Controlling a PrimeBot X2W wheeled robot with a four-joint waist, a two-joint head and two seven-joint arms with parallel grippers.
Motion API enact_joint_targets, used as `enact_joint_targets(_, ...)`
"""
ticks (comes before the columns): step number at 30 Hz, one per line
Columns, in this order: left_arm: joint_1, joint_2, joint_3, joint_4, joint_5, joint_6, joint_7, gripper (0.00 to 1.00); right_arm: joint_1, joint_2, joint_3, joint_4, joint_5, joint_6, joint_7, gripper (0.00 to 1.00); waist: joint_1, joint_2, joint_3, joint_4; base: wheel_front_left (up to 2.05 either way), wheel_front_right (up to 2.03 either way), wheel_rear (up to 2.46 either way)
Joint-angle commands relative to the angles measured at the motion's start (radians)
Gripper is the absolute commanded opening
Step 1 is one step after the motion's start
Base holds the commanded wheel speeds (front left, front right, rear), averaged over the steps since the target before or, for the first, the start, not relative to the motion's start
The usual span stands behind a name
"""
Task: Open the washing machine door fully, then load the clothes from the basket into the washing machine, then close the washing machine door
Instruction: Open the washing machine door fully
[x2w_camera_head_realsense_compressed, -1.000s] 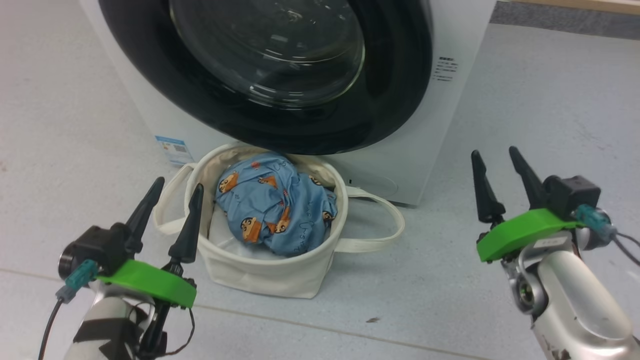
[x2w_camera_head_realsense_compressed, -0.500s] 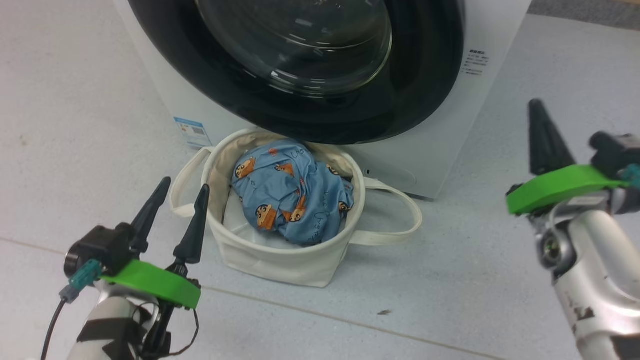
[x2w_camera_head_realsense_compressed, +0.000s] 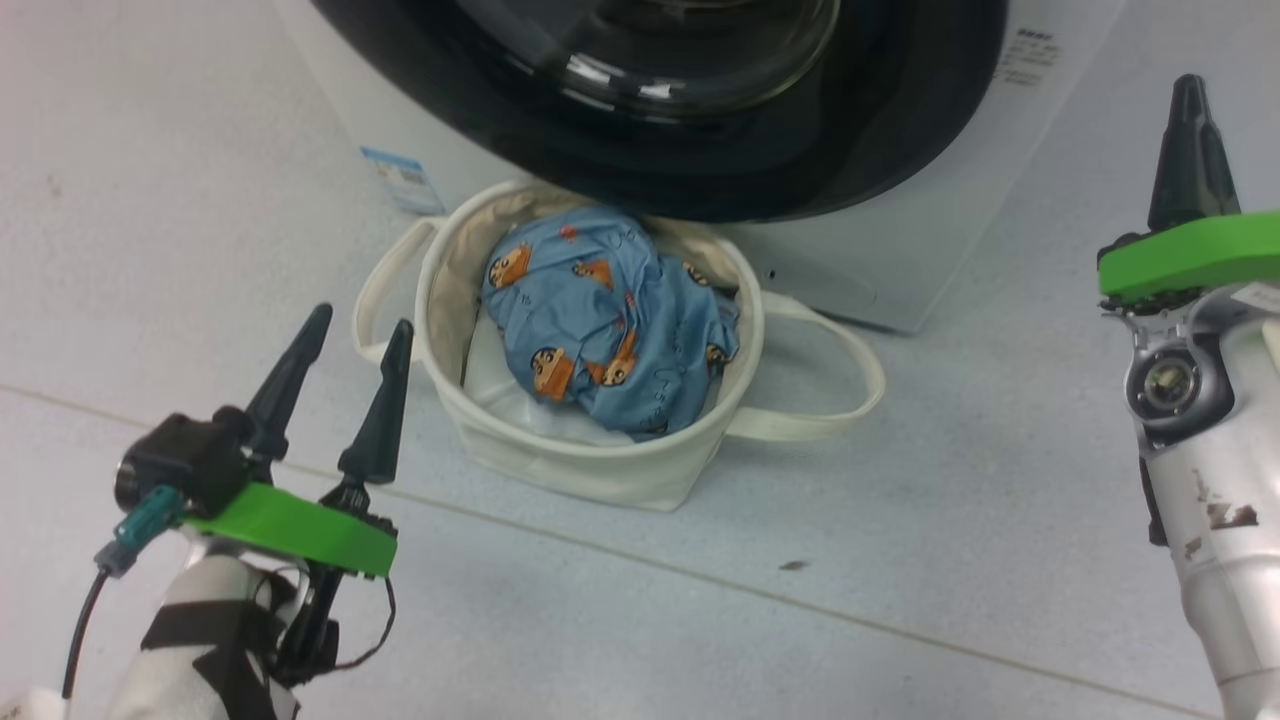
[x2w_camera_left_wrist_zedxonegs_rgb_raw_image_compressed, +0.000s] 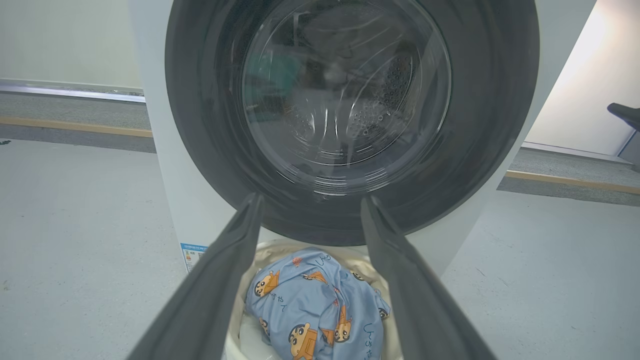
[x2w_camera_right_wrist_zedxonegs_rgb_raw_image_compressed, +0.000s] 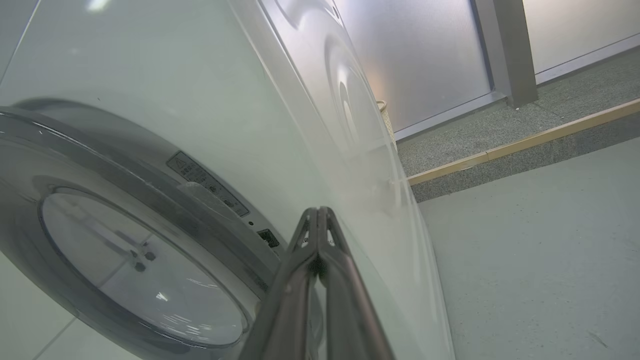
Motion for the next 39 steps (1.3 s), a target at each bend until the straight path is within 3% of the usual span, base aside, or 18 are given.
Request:
enact_joint_targets(1, -0.045, 0.025, 0.038, -0.039, -0.004, -0.007, -0.009, 1.00, -0.041, -0.009, 0.018, -0.009, 0.032, 0.000, -0.010, 0.00, -0.0001, 0.0000, 0.034, 0.017, 0.00, 0.00, 0.00)
enact_joint_targets(9, -0.069, 0.031, 0.048, -0.072, 0.000, -0.011, -0.009, 1.00, -0.127, -0.009, 0.031, 0.023, 0.248, 0.000, 0.022, 0.00, -0.0001, 0.0000, 0.113, 0.045, 0.00, 0.00, 0.00)
enact_joint_targets(16, -0.080, 0.032, 0.053, -0.073, 0.001, -0.013, -0.009, 1.00, -0.176, -0.001, -0.010, 0.017, 0.548, 0.000, 0.160, 0.00, -0.0001, 0.0000, 0.143, 0.058, 0.00, 0.00, 0.00)
enact_joint_targets(21, -0.085, 0.031, 0.055, -0.072, 0.002, -0.014, -0.009, 1.00, -0.213, 0.002, -0.025, 0.010, 0.696, 0.000, 0.281, 0.00, -0.0001, 0.0000, 0.156, 0.059, 0.00, 0.00, 0.00)
enact_joint_targets(26, -0.086, 0.029, 0.050, -0.069, -0.001, -0.014, -0.009, 1.00, -0.244, -0.007, -0.015, 0.015, 0.745, 0.000, 0.352, 0.00, -0.0001, 0.0000, 0.159, 0.061, 0.00, 0.00, 0.00)
enact_joint_targets(39, -0.096, 0.028, 0.045, -0.060, 0.000, -0.014, -0.009, 1.00, -0.293, -0.011, 0.000, 0.007, 0.795, 0.000, 0.417, 0.00, -0.0001, 0.0000, 0.173, 0.079, 0.00, 0.00, 0.00)
